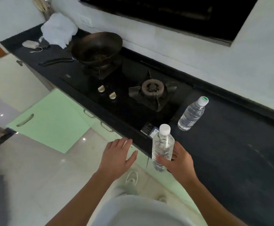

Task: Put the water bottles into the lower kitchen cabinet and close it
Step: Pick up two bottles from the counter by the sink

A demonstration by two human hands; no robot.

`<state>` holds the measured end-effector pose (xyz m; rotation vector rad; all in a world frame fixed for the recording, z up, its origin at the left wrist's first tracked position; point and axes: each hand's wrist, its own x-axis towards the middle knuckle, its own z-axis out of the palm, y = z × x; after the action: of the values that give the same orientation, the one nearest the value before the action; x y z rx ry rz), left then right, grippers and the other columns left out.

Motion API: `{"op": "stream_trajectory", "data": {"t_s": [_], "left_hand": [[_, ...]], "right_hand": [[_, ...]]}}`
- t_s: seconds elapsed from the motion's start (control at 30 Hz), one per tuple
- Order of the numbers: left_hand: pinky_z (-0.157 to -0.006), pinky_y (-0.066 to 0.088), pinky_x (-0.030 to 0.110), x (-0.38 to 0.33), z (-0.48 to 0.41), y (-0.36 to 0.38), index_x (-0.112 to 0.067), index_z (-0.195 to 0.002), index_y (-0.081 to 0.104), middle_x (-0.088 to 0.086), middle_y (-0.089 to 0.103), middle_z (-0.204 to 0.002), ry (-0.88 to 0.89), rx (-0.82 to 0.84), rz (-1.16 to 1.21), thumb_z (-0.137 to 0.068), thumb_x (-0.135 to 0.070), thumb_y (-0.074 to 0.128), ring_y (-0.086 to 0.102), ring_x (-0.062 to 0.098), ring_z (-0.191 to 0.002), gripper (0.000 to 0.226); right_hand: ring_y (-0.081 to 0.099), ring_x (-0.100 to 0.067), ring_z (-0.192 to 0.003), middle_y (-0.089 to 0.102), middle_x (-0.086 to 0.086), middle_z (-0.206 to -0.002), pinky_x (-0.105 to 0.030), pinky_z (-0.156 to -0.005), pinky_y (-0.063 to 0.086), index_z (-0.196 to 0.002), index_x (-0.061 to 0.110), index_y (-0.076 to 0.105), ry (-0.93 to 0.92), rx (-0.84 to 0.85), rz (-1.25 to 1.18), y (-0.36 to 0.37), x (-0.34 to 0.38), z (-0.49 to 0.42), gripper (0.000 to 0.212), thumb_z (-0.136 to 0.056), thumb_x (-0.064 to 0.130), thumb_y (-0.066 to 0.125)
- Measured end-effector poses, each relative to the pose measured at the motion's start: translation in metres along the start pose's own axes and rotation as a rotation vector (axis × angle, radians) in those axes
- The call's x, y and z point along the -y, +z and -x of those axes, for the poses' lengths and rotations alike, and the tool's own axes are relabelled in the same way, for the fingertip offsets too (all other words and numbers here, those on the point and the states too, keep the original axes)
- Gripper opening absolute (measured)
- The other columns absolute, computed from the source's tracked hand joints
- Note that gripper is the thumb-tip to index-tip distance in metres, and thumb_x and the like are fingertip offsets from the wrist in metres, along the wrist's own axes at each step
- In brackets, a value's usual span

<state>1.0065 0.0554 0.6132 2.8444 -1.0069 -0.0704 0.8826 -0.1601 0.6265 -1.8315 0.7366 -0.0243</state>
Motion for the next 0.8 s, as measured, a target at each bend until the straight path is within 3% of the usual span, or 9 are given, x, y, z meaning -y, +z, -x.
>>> {"op": "stream_trajectory", "data": {"t_s": [0.2, 0.33, 0.47, 0.57, 0.67, 0.8], "left_hand": [[-0.09, 0.054, 0.039, -0.027, -0.105, 0.009, -0.016, -0.133, 0.061, 0.002, 0.068, -0.126, 0.378, 0.008, 0.108, -0.097, -0.058, 0.036, 0.066, 0.022, -0.11, 0.061], [-0.085, 0.056, 0.043, -0.064, -0.166, 0.022, -0.009, -0.139, 0.056, 0.009, 0.065, -0.13, 0.512, 0.07, 0.329, -0.091, -0.06, 0.051, 0.066, 0.03, -0.11, 0.07], [-0.102, 0.05, 0.041, -0.108, -0.207, 0.022, -0.022, -0.15, 0.037, -0.003, 0.052, -0.146, 0.405, 0.282, 0.633, -0.08, -0.055, 0.075, 0.053, 0.018, -0.13, 0.086], [-0.092, 0.05, 0.034, -0.134, -0.228, 0.025, -0.031, -0.135, 0.046, -0.016, 0.059, -0.123, 0.357, 0.329, 0.832, -0.075, -0.042, 0.084, 0.061, 0.012, -0.114, 0.072], [-0.087, 0.045, 0.027, -0.149, -0.243, 0.027, -0.024, -0.131, 0.054, -0.011, 0.064, -0.11, 0.297, 0.377, 0.913, -0.076, -0.031, 0.087, 0.065, 0.016, -0.105, 0.065], [-0.086, 0.046, 0.028, -0.144, -0.243, 0.024, -0.024, -0.123, 0.061, -0.01, 0.067, -0.103, 0.25, 0.343, 0.923, -0.071, -0.033, 0.09, 0.067, 0.016, -0.103, 0.06]], "right_hand": [[0.071, 0.0, -0.091, 0.074, 0.023, -0.099, -0.039, -0.088, 0.06, -0.11, 0.039, 0.064, 0.174, -0.378, -0.06, -0.021, -0.002, 0.003, 0.05, -0.068, 0.032, 0.091], [0.071, -0.001, -0.087, 0.074, 0.022, -0.094, -0.037, -0.083, 0.06, -0.104, 0.041, 0.063, 0.288, -0.615, -0.095, -0.024, 0.0, 0.017, 0.044, -0.069, 0.033, 0.089], [0.072, 0.0, -0.083, 0.074, 0.022, -0.092, -0.038, -0.082, 0.06, -0.103, 0.037, 0.064, 0.364, -0.827, -0.163, -0.018, 0.007, 0.03, 0.042, -0.069, 0.033, 0.089], [0.073, -0.003, -0.085, 0.076, 0.018, -0.094, -0.04, -0.083, 0.061, -0.105, 0.036, 0.066, 0.381, -0.92, -0.239, -0.014, 0.012, 0.038, 0.042, -0.07, 0.031, 0.088], [0.074, -0.005, -0.087, 0.076, 0.016, -0.096, -0.043, -0.084, 0.061, -0.105, 0.036, 0.065, 0.392, -0.964, -0.272, -0.013, 0.013, 0.043, 0.044, -0.067, 0.036, 0.087], [0.073, -0.004, -0.088, 0.075, 0.019, -0.094, -0.042, -0.084, 0.06, -0.103, 0.039, 0.063, 0.399, -0.969, -0.25, -0.017, 0.011, 0.041, 0.047, -0.062, 0.046, 0.084]]}}
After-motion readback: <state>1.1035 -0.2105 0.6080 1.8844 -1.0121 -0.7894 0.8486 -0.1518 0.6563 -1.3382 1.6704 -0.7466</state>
